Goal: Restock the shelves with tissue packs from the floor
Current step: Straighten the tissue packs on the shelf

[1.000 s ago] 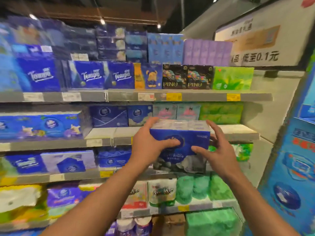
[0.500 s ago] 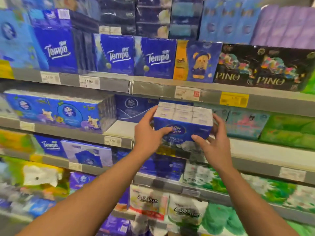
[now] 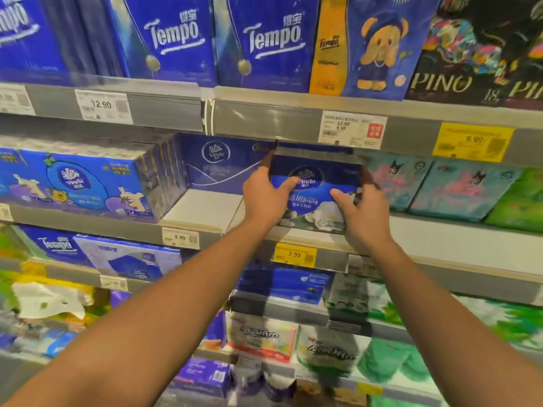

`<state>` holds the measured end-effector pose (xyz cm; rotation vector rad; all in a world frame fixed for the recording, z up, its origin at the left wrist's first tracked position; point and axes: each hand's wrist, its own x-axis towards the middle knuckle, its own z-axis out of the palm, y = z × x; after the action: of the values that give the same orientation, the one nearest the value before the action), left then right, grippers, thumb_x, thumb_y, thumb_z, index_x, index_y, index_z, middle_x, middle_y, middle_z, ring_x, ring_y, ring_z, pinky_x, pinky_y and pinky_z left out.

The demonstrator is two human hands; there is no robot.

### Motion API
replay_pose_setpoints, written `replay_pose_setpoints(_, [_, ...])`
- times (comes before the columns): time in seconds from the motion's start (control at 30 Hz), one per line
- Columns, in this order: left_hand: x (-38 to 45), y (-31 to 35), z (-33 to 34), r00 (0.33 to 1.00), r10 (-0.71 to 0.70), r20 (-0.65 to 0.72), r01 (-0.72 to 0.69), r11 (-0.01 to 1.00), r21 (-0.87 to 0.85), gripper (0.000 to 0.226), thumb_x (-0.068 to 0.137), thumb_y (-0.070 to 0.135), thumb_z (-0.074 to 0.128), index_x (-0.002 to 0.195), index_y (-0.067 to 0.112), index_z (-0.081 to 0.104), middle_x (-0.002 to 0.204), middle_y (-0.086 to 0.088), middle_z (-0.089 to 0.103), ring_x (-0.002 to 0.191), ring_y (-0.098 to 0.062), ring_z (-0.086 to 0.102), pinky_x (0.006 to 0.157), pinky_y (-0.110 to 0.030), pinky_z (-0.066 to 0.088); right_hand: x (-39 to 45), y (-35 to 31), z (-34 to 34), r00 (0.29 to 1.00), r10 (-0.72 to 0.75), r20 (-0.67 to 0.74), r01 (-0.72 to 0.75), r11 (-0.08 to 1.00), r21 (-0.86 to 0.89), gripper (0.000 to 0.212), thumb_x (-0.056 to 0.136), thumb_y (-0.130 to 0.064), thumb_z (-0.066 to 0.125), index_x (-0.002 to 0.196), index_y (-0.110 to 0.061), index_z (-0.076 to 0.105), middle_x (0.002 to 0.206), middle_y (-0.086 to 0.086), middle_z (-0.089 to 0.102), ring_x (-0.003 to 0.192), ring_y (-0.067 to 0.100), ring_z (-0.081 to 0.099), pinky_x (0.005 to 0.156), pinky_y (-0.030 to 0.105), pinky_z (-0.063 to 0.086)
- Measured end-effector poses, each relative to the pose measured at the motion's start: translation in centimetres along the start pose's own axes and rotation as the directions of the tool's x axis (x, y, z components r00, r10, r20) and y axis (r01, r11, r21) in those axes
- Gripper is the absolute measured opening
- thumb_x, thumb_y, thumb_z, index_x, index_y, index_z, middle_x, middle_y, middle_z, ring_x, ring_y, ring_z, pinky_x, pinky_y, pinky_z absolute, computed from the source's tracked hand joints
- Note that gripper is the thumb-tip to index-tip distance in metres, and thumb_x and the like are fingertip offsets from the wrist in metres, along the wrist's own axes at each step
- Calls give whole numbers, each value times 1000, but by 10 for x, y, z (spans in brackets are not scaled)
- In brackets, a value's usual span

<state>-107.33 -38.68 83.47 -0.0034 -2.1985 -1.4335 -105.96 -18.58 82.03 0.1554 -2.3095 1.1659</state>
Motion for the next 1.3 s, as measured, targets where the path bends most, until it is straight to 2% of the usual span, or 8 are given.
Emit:
replay_pose_setpoints(0.17, [10, -13, 5, 994, -53, 99, 56, 998, -24, 53, 80, 56, 68, 119, 21, 54, 104, -1, 67, 92, -16, 65, 77, -39, 58, -4, -4, 11, 997, 0, -79, -2, 1000, -21, 34, 91, -44, 63, 115, -21, 59, 93, 0, 66, 83, 19, 62, 67, 33, 47])
replay_pose_setpoints(0.3, [6, -23, 6, 983, -47, 175, 81, 978, -192, 60, 86, 28, 73, 139, 25, 43, 118, 5, 63, 102, -8, 63, 71, -14, 54, -8, -2, 12, 997, 72, -14, -72, 997, -18, 40, 75, -32, 74, 108, -27, 52, 98, -1, 65, 87, 18, 63, 74, 39, 55])
replay_pose_setpoints(0.43, [10, -30, 10, 968, -63, 243, 118, 969, -217, 85, 77, 0, 77, 144, 31, 34, 127, 7, 59, 111, -12, 62, 87, -37, 58, -3, -3, 18, 993, 113, 42, -105, 984, -143, 43, 70, -15, 74, 106, -16, 50, 99, 10, 63, 90, 29, 60, 75, 36, 50])
replay_pose_setpoints(0.57, [8, -30, 17, 979, -66, 195, 92, 987, -130, 82, 79, -1, 75, 143, 30, 33, 123, 6, 59, 107, -8, 59, 72, -10, 52, -1, -3, 20, 978, 202, 56, -183, 952, -244, 33, 82, -21, 74, 107, -10, 54, 109, 11, 63, 99, 29, 59, 74, 26, 37])
replay_pose_setpoints(0.83, [-1, -26, 18, 998, -34, 45, 30, 996, 88, 74, 71, 22, 84, 132, 31, 42, 118, 2, 59, 107, -18, 60, 91, -41, 55, -5, 5, 20, 982, 175, 66, -139, 920, -367, 38, 90, -35, 66, 114, -11, 49, 107, 15, 66, 99, 36, 61, 73, 35, 43])
replay_pose_setpoints(0.97, [-18, -15, 11, 992, -55, -117, 72, 986, 151, 60, 67, 27, 89, 107, 20, 45, 107, 0, 53, 96, -17, 56, 73, -20, 47, -10, 1, 18, 992, 126, 28, -110, 939, -327, 40, 87, -34, 68, 114, -12, 48, 107, 13, 66, 97, 34, 62, 75, 36, 47])
replay_pose_setpoints(1.13, [-61, -8, 4, 994, 77, -83, -66, 990, 127, 46, 72, 23, 84, 99, 24, 47, 94, 6, 50, 81, -9, 49, 73, -27, 46, -37, -10, 3, 997, 36, -71, -44, 992, -115, 57, 86, -32, 70, 133, -15, 43, 127, 3, 60, 110, 21, 59, 88, 34, 49])
replay_pose_setpoints(1.3, [-91, 9, 13, 951, 284, 126, -289, 957, 26, 36, 74, 16, 80, 104, 22, 61, 96, 5, 59, 84, -6, 55, 75, -30, 51, -105, -15, -33, 983, 87, -164, -98, 993, -61, 65, 84, -36, 72, 139, -21, 42, 132, -2, 58, 115, 15, 57, 95, 42, 50])
